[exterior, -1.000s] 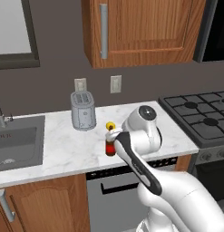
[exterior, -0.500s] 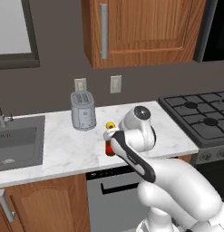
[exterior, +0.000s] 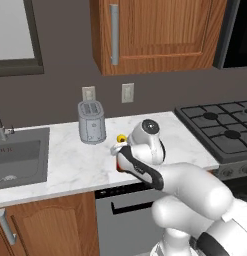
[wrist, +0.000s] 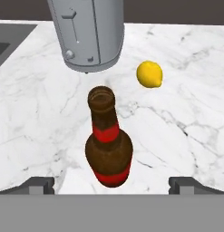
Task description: Place the beer on the top shelf of the fridge to keep it out of children's reach, and place the broccoli and lemon on lower shelves for easy access.
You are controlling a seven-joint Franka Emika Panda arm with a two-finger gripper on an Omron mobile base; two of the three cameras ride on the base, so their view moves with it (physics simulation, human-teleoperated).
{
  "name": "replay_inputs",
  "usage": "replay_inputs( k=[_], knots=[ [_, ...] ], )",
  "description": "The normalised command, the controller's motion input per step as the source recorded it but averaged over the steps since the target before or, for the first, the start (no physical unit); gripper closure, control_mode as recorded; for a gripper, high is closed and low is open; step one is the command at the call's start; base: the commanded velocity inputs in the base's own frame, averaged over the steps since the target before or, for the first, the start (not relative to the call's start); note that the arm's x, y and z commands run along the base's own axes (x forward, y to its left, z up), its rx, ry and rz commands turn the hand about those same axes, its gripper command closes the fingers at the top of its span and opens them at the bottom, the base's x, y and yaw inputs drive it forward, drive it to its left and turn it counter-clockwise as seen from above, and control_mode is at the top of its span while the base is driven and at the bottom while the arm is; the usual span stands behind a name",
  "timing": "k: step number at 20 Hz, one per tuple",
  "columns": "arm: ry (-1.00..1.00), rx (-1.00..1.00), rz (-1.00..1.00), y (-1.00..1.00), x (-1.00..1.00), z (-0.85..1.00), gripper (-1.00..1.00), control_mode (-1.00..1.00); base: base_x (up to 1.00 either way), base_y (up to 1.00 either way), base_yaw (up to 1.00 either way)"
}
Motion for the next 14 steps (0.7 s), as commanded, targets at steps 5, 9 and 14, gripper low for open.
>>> replay_inputs(
  k=[5, 9, 14],
  knots=[
    [0.00, 0.00, 0.00, 0.13, 0.21, -0.18, -1.00, -1.00, 0.00, 0.00, 0.00],
    [0.00, 0.00, 0.00, 0.04, 0.19, -0.16, -1.00, -1.00, 0.00, 0.00, 0.00],
    [0.00, 0.00, 0.00, 0.00, 0.15, -0.16, -1.00, -1.00, 0.00, 0.00, 0.00]
  ],
)
